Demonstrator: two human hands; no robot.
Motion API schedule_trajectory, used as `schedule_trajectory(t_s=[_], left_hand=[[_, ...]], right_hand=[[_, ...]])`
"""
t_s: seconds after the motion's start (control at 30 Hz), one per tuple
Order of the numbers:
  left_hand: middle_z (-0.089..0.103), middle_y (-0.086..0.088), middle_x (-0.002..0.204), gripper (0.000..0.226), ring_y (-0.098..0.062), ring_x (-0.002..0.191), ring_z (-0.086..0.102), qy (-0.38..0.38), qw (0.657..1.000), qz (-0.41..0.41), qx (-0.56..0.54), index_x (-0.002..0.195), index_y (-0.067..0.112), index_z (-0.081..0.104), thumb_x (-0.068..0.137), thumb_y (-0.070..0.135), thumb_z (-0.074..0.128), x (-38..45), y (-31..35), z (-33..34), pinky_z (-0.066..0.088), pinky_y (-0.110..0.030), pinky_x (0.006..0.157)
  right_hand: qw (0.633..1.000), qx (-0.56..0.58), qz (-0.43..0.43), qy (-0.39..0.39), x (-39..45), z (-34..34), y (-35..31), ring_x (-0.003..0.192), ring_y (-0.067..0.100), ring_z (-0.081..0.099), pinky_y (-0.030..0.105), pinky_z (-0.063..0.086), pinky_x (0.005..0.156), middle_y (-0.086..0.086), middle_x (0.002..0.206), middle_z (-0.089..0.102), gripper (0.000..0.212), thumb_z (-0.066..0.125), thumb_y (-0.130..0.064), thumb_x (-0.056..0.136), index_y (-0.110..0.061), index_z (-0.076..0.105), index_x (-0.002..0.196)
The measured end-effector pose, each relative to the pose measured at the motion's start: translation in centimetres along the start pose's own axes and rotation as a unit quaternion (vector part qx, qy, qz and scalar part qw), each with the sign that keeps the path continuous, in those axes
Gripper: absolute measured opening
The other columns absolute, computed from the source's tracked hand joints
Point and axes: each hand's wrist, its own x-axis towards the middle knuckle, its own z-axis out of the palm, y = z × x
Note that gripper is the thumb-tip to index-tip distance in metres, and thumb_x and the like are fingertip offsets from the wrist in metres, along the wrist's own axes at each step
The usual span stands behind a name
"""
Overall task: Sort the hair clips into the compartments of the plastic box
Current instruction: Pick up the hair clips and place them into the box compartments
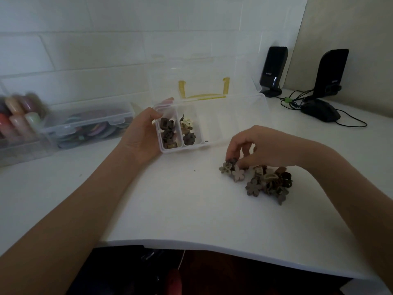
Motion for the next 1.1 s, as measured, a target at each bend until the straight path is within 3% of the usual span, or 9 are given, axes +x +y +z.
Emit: schedule_trajectory(t_s=[0.13, 0.23, 0.37, 0.47, 0.6, 0.77, 0.97, 1.1], left_hand=[[0.064, -0.007, 0.116, 0.085, -0.029, 0.106, 0.059, -0.007, 1.0, -0.004, -0.006, 0.12, 0.021, 0.064, 0.037, 0.022, 0.082, 0.1, -0.1, -0.1, 0.046, -0.046, 0.097], [0.06, -0.008, 0.118, 0.08, -0.031, 0.112, 0.051, -0.02, 1.0, -0.006, -0.011, 0.115, 0.02, 0.066, 0.037, 0.02, 0.082, 0.2, -0.1, -0.1, 0.035, -0.048, 0.105], [0.067, -0.008, 0.112, 0.077, -0.028, 0.1, 0.065, -0.035, 0.999, -0.008, 0.004, 0.114, 0.02, 0.067, 0.038, 0.014, 0.081, -0.1, -0.1, 0.5, 0.053, -0.042, 0.088], [0.066, -0.008, 0.116, 0.078, -0.029, 0.108, 0.058, -0.038, 0.999, -0.008, 0.018, 0.111, 0.02, 0.071, 0.034, 0.022, 0.087, -0.2, -0.1, 0.7, 0.042, -0.045, 0.1], [0.071, -0.005, 0.109, 0.073, -0.024, 0.098, 0.067, -0.051, 0.998, -0.008, 0.03, 0.103, 0.022, 0.075, 0.032, 0.026, 0.089, -0.2, 0.0, 0.8, 0.051, -0.041, 0.09], [0.069, -0.006, 0.113, 0.074, -0.026, 0.102, 0.064, -0.057, 0.998, -0.01, 0.033, 0.105, 0.022, 0.074, 0.033, 0.028, 0.091, -0.2, -0.1, 1.1, 0.046, -0.043, 0.095], [0.069, -0.006, 0.113, 0.07, -0.025, 0.101, 0.063, -0.062, 0.997, -0.01, 0.039, 0.101, 0.022, 0.076, 0.034, 0.029, 0.092, -0.3, -0.1, 1.2, 0.042, -0.043, 0.094], [0.069, -0.007, 0.115, 0.07, -0.024, 0.101, 0.067, -0.066, 0.997, -0.005, 0.044, 0.103, 0.021, 0.076, 0.035, 0.028, 0.09, -0.3, -0.1, 1.2, 0.047, -0.042, 0.094]], right_hand=[[0.994, 0.065, -0.046, 0.072, 0.3, 0.5, -0.4, 0.071, 0.002, 0.063, 0.007, 0.044, 0.059, -0.012, 0.085, 0.069, 0.019, 0.079, -0.014, 0.073, -0.022, 0.066, 0.085], [0.985, 0.105, -0.072, 0.12, 0.4, 0.7, -0.8, 0.071, 0.004, 0.064, 0.009, 0.046, 0.06, -0.013, 0.085, 0.07, 0.019, 0.077, -0.011, 0.074, -0.02, 0.066, 0.086], [0.973, 0.136, -0.092, 0.162, 0.4, 0.6, -1.1, 0.071, 0.013, 0.063, 0.017, 0.049, 0.062, -0.01, 0.089, 0.07, 0.025, 0.075, -0.003, 0.075, -0.02, 0.061, 0.087], [0.968, 0.159, -0.092, 0.168, 0.3, 0.6, -1.2, 0.07, 0.017, 0.064, 0.018, 0.05, 0.061, -0.008, 0.089, 0.071, 0.025, 0.074, -0.002, 0.076, -0.015, 0.057, 0.089], [0.969, 0.155, -0.083, 0.174, 0.4, 0.9, -1.2, 0.066, 0.009, 0.061, 0.017, 0.049, 0.062, -0.011, 0.086, 0.072, 0.027, 0.075, -0.006, 0.076, -0.019, 0.057, 0.089], [0.964, 0.131, -0.094, 0.209, 0.5, 1.3, -1.4, 0.067, 0.012, 0.061, 0.025, 0.051, 0.064, -0.009, 0.088, 0.07, 0.023, 0.075, -0.011, 0.076, -0.021, 0.062, 0.093], [0.94, 0.136, -0.085, 0.301, 0.5, 1.1, -1.3, 0.067, 0.003, 0.056, 0.016, 0.049, 0.064, -0.015, 0.09, 0.07, 0.016, 0.072, -0.01, 0.079, -0.021, 0.07, 0.091], [0.93, 0.167, -0.083, 0.316, 0.5, 0.8, -1.3, 0.069, -0.001, 0.057, 0.016, 0.049, 0.065, -0.009, 0.096, 0.071, 0.021, 0.071, -0.006, 0.079, -0.02, 0.068, 0.094]])
